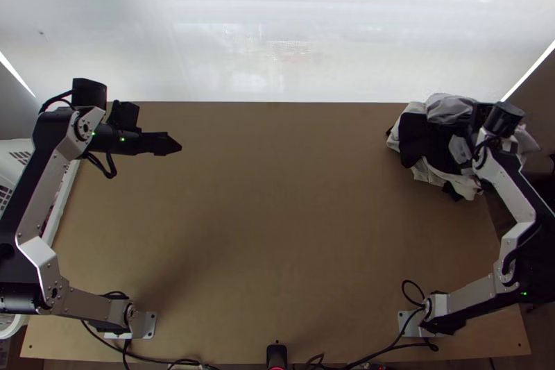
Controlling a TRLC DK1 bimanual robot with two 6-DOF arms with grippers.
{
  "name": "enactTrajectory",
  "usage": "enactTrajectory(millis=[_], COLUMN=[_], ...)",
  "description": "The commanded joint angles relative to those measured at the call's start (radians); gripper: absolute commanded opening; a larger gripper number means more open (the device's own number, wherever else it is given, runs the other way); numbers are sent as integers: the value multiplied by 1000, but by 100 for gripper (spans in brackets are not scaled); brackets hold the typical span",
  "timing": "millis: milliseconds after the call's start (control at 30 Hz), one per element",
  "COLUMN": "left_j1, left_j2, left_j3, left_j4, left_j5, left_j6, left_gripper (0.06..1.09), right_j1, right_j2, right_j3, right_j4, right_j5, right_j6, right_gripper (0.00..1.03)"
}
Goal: Fold the t-shirt
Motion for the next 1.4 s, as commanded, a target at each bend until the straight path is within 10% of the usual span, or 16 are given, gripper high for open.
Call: enactTrajectory(millis=[0,100,267,767,1367], left_j1=[60,73,69,209,1028], left_j2=[-18,-18,-18,-167,-194], left_j3=[-37,-46,-48,-101,-607], left_j4=[-5,-5,-3,101,673], left_j5=[5,7,14,16,-58], left_j6=[25,28,22,-2,168], left_gripper=[103,103,103,103,103], right_j1=[100,125,126,201,301], right_j2=[93,99,75,-306,-542], right_j3=[-21,-42,-64,-18,-12], right_j4=[13,12,-63,-223,-442], right_j5=[18,18,18,10,12], right_j6=[81,90,151,131,77], right_gripper=[3,8,97,98,98])
